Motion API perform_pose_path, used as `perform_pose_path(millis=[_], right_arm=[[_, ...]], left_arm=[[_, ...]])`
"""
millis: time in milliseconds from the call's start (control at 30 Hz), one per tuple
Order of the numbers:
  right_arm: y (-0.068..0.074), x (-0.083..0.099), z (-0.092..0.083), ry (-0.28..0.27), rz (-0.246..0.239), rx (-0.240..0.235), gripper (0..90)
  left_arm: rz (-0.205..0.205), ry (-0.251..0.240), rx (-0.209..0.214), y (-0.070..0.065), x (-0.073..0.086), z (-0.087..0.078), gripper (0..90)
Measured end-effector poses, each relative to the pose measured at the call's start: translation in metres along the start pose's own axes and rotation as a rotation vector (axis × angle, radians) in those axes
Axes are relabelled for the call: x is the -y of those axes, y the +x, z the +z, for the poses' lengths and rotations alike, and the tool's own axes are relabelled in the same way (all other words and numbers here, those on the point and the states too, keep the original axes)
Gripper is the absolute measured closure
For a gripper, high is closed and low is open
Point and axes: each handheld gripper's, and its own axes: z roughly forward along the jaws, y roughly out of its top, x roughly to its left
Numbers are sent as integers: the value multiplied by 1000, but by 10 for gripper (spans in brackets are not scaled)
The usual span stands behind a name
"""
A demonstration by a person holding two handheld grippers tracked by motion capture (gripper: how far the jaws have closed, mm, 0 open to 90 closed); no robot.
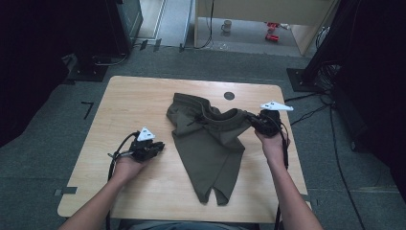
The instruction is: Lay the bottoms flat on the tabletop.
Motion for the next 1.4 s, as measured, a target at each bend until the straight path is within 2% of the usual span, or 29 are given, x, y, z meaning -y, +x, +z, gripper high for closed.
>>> perform_pose_path(millis=[100, 133, 267, 400, 433, 500, 567, 633, 667, 733, 833, 900, 1000, 1167, 1267, 1400], right_arm=[[-6, 4, 3, 8, 33, -2, 889], [-7, 4, 4, 10, 40, -4, 889], [-6, 5, 6, 6, 31, -5, 889], [-5, 3, 9, 4, 29, -6, 888], [-5, 3, 9, 5, 30, -8, 889], [-4, 3, 9, 4, 30, -8, 889], [-4, 4, 9, 5, 31, -10, 888], [-5, 4, 10, 7, 29, -10, 889], [-5, 4, 10, 8, 30, -11, 888], [-4, 4, 11, 11, 28, -10, 888], [-5, 4, 12, 14, 23, -7, 888], [-5, 4, 13, 16, 23, -5, 888], [-7, 3, 13, 22, 23, 0, 888], [-18, 2, 7, 26, 26, 22, 888], [-24, 0, 6, 31, 35, 36, 889], [-33, -1, 9, 49, 39, 55, 888]], left_arm=[[-21, 10, -16, 2, -4, 1, 690], [-30, -10, -9, 2, -7, 1, 671], [-68, -89, 31, 4, -24, 4, 589], [-120, -89, 97, 2, -44, 22, 512], [-120, -90, 104, 0, -47, 25, 492], [-113, -78, 82, -6, -52, 35, 454], [-110, -38, 47, -8, -56, 45, 419], [-98, -25, 17, -9, -57, 53, 435], [-87, -38, -3, -11, -58, 55, 465], [-67, -53, -16, -12, -58, 55, 589], [-50, -52, -3, -12, -58, 54, 818], [-48, -41, 10, -11, -58, 53, 868], [-34, -21, 30, -8, -56, 47, 889], [-15, -13, 37, 1, -45, 17, 892], [-48, -19, 35, 12, -35, -1, 893], [-79, -11, 30, 22, -21, -14, 895]])
